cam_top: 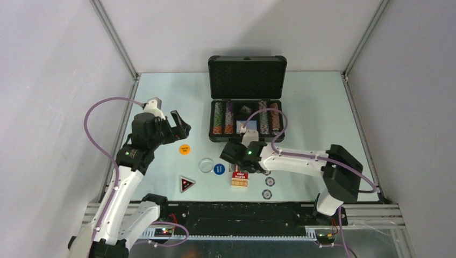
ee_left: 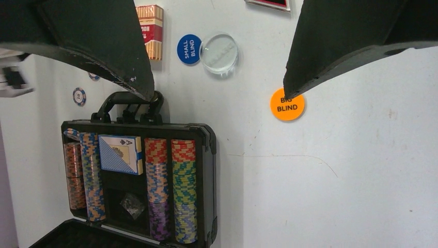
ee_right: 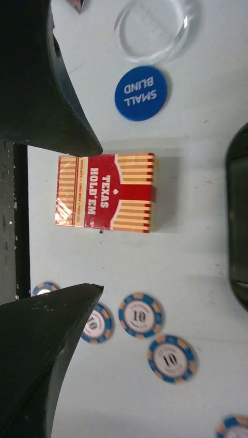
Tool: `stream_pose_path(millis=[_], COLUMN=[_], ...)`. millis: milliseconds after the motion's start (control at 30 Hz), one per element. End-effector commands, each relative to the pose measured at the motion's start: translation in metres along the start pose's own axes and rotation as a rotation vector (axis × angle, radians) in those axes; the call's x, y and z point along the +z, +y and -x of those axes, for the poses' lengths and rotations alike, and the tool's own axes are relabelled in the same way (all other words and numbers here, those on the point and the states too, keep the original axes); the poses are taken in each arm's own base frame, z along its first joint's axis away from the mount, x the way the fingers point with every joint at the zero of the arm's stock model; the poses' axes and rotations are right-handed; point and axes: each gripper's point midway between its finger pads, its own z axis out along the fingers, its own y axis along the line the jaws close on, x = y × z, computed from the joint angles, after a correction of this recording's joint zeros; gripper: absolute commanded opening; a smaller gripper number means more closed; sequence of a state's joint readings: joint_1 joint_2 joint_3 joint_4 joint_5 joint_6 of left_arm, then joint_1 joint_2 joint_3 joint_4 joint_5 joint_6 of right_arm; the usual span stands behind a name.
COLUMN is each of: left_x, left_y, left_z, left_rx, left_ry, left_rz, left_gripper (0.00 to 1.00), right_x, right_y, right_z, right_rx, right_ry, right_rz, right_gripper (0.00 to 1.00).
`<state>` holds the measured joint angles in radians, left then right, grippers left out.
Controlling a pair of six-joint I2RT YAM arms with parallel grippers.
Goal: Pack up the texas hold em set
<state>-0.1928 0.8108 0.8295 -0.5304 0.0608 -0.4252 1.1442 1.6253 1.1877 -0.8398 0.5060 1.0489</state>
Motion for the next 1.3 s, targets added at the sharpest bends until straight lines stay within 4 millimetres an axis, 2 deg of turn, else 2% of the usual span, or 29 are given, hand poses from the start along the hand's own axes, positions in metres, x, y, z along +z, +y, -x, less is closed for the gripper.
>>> stream_pose_path(millis=[0,200,467,633,867,1267], left_x=[-0.003,-0.003,-0.004,-0.004,-0.003,-0.004], left_y=[-0.003,-0.004,-0.005,-0.004,-0.004,-0.003], left_z=[0.003,0.003,0.003,0.003,0.002,0.003], left_rx=[0.017,0.017,0.017,0.016,0.016,0.013], left_ry=[-0.021,-0.018,-0.021,-0.02,-0.018,-0.02], left_rz=[-0.029,-0.036,-0.039,-0.037,-0.038,-0.038], left_gripper=[1.0,1.0,1.0,1.0,1.0,1.0], right_x=[0.003,0.009,0.023,0.031,0.041,0.039], right_y=[0.013,0.024,0.029,0.035,0.032,0.035], right_z=[-0.029,-0.049,-0.057,-0.056,-0.06,-0.058], right_rx=[0.063,0.027,-0.003,0.002,-0.021,-0.039], right_ry=[0.081,0.127,0.161,0.166,0.182,0.177], right_rz=[-0.014,-0.001,0.004,0.021,0.002,0.022], right_gripper=[0.95,0.89,0.81,0.81,0.77,0.76])
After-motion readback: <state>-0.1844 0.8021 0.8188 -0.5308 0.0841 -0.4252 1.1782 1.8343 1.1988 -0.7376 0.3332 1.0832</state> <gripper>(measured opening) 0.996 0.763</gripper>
